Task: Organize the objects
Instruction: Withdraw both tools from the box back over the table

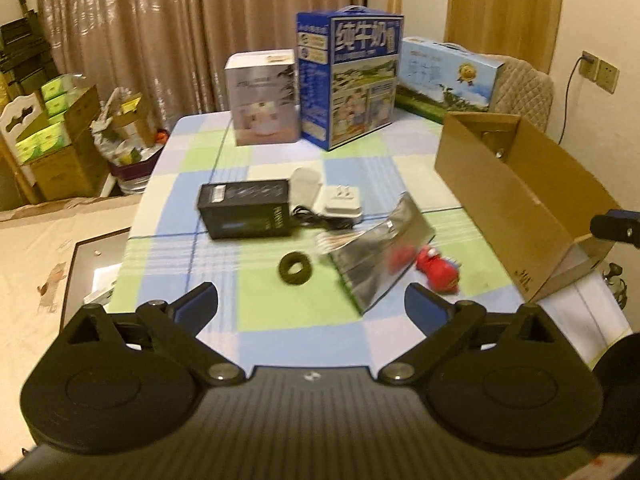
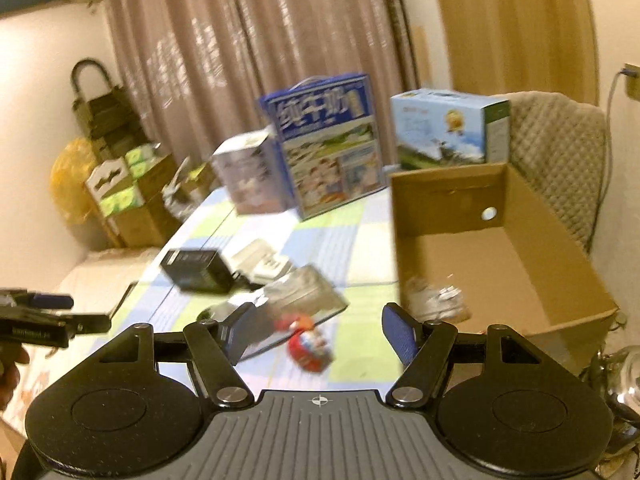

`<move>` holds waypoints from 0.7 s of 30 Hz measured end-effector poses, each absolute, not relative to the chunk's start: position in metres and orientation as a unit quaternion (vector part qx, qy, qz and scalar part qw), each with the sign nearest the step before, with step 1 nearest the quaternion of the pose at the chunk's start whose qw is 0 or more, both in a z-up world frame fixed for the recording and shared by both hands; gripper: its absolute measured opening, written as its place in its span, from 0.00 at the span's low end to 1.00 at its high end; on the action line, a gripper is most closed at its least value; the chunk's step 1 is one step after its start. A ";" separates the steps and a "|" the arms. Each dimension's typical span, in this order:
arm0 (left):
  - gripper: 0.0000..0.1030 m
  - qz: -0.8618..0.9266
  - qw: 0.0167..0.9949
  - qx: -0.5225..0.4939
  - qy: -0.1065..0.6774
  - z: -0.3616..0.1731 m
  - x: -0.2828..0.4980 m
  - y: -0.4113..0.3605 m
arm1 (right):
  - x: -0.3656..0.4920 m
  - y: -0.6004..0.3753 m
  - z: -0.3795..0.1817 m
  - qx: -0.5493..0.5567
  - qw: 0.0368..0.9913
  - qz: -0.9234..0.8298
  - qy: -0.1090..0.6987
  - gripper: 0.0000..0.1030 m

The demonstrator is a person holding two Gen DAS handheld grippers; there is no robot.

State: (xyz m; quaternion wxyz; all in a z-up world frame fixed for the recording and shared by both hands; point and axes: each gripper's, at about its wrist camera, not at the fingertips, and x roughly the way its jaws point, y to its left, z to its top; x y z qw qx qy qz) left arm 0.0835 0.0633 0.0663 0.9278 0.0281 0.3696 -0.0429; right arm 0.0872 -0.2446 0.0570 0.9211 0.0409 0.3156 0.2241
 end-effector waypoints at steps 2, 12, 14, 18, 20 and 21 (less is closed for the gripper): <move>0.96 -0.039 0.928 0.025 0.369 0.064 0.076 0.071 | 0.083 -0.234 0.051 0.030 0.918 0.229 0.322 0.65; 0.99 -0.030 0.925 0.019 0.379 0.047 0.074 0.089 | 0.077 -0.207 0.026 0.001 0.909 0.236 0.344 0.65; 0.99 -0.029 0.924 0.016 0.382 0.043 0.076 0.091 | 0.077 -0.203 0.021 -0.005 0.908 0.237 0.347 0.65; 0.99 -0.029 0.921 0.017 0.387 0.036 0.082 0.092 | 0.080 -0.200 0.014 -0.009 0.907 0.236 0.349 0.65; 0.99 -0.030 0.920 0.015 0.390 0.033 0.087 0.093 | 0.084 -0.198 0.009 -0.010 0.906 0.235 0.352 0.65; 0.99 -0.030 0.920 0.014 0.391 0.031 0.090 0.094 | 0.086 -0.196 0.007 -0.011 0.905 0.235 0.355 0.65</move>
